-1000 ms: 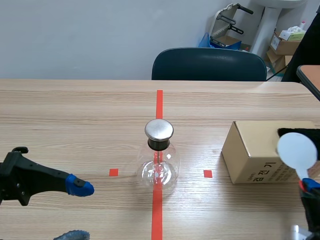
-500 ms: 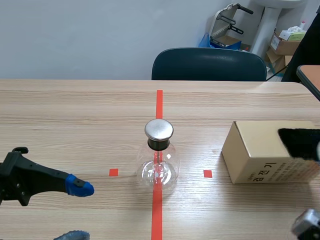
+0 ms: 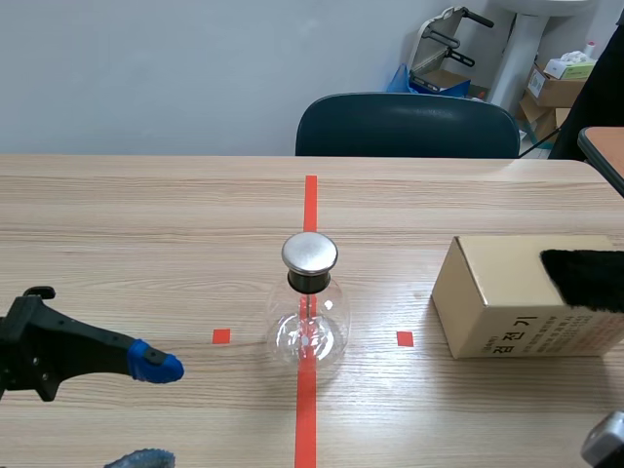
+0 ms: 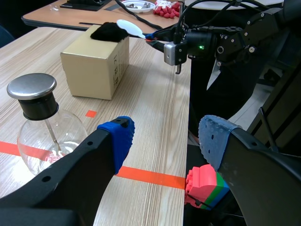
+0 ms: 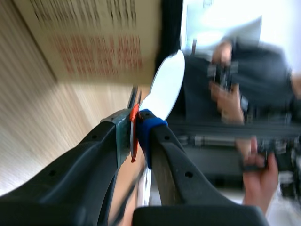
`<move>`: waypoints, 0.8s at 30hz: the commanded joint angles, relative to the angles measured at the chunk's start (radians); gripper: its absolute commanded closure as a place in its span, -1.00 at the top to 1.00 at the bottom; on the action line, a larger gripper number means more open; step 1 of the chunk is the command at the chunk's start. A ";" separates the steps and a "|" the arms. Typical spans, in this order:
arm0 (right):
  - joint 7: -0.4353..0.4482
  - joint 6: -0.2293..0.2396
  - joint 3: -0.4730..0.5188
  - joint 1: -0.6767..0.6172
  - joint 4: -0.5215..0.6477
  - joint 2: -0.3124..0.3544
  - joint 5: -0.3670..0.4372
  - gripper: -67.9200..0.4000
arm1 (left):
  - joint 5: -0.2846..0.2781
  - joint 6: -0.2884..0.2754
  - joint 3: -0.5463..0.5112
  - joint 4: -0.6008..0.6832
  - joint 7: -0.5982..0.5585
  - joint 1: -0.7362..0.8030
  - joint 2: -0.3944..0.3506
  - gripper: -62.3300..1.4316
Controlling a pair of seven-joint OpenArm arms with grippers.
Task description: Do the electroscope experiment
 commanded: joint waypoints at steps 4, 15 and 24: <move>0.172 -0.037 -0.004 0.006 0.008 0.005 0.010 -0.96 | -0.007 -0.001 -0.005 0.012 -0.014 -0.005 0.002 0.09; 0.143 -0.036 -0.004 0.010 0.008 0.005 -0.007 -0.96 | -0.007 0.010 -0.005 0.012 -0.014 -0.005 0.002 0.09; -0.049 -0.035 -0.004 0.009 0.008 0.005 0.009 -0.96 | -0.007 0.033 -0.005 0.012 -0.014 -0.005 0.002 0.09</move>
